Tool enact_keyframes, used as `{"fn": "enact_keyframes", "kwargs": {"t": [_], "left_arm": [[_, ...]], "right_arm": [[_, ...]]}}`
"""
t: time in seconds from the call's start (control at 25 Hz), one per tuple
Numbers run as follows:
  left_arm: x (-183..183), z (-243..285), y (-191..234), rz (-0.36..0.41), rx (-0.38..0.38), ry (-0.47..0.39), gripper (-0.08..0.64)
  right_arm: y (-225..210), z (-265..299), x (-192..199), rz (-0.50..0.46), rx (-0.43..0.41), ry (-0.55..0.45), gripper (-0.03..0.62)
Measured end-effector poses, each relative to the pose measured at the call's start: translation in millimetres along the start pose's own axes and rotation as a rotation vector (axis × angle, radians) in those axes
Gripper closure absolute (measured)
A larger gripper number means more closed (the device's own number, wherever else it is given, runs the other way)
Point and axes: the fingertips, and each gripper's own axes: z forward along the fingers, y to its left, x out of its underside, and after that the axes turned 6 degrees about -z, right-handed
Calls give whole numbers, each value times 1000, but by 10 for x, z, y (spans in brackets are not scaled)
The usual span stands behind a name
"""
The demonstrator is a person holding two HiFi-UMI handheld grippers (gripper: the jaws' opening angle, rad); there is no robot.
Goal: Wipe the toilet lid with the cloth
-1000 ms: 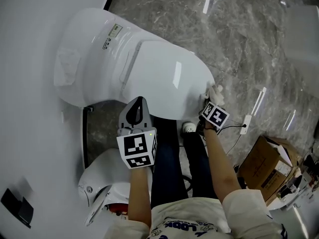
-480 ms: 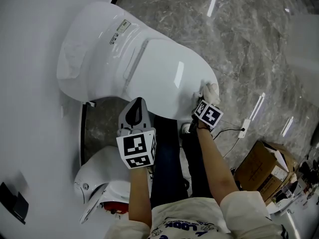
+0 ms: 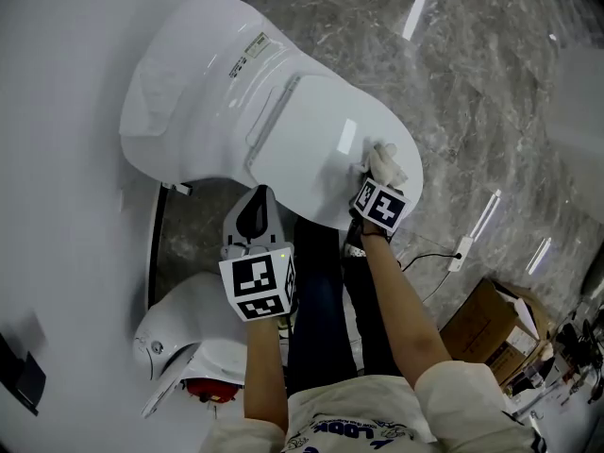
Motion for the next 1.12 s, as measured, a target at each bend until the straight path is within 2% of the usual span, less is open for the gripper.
{"fn": "enact_keyframes", "kwargs": {"t": [0.36, 0.6, 1.12], "left_arm": [[57, -63, 283, -51, -45, -7, 557], [81, -105, 447, -78, -65, -13, 557], [222, -245, 802, -131, -133, -13, 557]], "right_arm": [[686, 68, -248, -116, -82, -35, 485], [1128, 91, -344, -235, -125, -51, 483], [1828, 113, -359, -400, -197, -93, 483]]}}
